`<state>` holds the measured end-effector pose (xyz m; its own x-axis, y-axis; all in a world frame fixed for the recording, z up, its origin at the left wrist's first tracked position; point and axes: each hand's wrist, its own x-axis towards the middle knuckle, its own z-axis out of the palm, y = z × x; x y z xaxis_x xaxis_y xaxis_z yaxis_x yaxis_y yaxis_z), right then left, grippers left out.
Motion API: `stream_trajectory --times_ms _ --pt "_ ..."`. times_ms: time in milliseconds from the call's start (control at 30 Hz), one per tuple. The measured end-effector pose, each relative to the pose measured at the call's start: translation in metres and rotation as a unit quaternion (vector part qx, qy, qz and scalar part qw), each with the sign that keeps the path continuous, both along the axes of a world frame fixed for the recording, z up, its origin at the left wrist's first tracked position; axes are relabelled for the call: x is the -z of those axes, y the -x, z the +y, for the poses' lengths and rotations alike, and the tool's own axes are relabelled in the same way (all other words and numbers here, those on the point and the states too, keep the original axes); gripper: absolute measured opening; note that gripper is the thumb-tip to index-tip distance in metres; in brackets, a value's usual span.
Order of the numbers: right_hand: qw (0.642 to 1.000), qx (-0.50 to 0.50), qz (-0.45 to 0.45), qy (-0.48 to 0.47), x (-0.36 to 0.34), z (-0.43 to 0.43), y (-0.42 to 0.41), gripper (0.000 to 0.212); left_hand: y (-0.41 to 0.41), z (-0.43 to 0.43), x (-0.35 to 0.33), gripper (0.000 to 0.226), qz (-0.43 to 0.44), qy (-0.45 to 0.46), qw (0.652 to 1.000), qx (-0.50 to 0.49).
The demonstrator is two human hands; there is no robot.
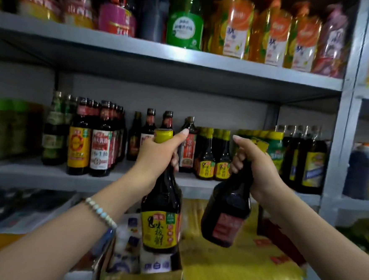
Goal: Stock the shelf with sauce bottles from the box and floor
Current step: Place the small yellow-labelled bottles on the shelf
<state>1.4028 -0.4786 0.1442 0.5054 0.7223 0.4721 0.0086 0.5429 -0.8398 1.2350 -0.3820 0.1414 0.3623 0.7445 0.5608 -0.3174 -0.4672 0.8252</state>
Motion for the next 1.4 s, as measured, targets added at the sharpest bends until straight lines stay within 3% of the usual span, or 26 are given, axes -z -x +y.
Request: stream_trajectory --times_ms 533,800,1400 --pt "0.998 -0.02 -0.066 -0.004 -0.047 0.135 -0.083 0.046 -0.089 0.112 -0.048 0.058 0.018 0.016 1.0 -0.007" --pt "0.995 -0.059 -0.076 0.03 -0.04 0.206 -0.102 0.045 -0.113 0.17 -0.041 0.056 0.013 0.023 0.997 -0.066" --pt "0.99 -0.056 -0.106 0.07 -0.017 0.249 -0.123 0.042 -0.156 0.209 -0.022 0.048 0.026 0.031 0.992 -0.12"
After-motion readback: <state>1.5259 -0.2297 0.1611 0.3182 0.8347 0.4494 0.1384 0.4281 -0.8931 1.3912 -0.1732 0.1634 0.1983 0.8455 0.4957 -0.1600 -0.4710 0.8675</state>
